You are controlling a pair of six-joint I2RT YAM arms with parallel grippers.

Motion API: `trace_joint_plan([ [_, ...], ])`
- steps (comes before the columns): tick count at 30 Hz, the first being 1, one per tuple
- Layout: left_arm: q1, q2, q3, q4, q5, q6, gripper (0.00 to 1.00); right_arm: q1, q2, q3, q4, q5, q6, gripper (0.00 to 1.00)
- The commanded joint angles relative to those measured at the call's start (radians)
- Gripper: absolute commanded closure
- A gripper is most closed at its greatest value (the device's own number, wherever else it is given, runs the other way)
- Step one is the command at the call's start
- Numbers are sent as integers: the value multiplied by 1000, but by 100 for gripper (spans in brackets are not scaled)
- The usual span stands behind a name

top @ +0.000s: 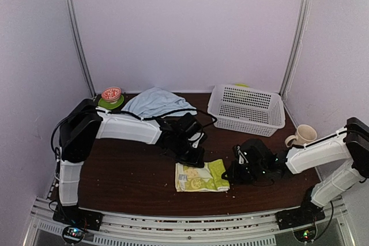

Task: Roll the towels
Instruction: Roll the towel from the center of the board.

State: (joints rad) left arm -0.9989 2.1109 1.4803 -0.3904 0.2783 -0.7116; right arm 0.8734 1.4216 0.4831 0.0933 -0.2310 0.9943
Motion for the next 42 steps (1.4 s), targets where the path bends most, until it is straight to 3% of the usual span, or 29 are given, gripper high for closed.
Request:
trace_joint_plan([
  [1,9,-120,-34,-69,-79,45,89,-8,-21,116,-397,159,-207,100],
  [8,9,-106,-49,-50,-108,68,88,-5,42,275,-629,305,-322,100],
  [16,9,-42,-29,-2,-95,65,89,31,109,405,-744,420,-324,100],
  [32,9,-5,-92,33,-76,55,97,121,178,508,-759,499,-241,100],
  [42,9,-27,-122,38,-78,56,99,158,215,535,-716,471,-207,100],
])
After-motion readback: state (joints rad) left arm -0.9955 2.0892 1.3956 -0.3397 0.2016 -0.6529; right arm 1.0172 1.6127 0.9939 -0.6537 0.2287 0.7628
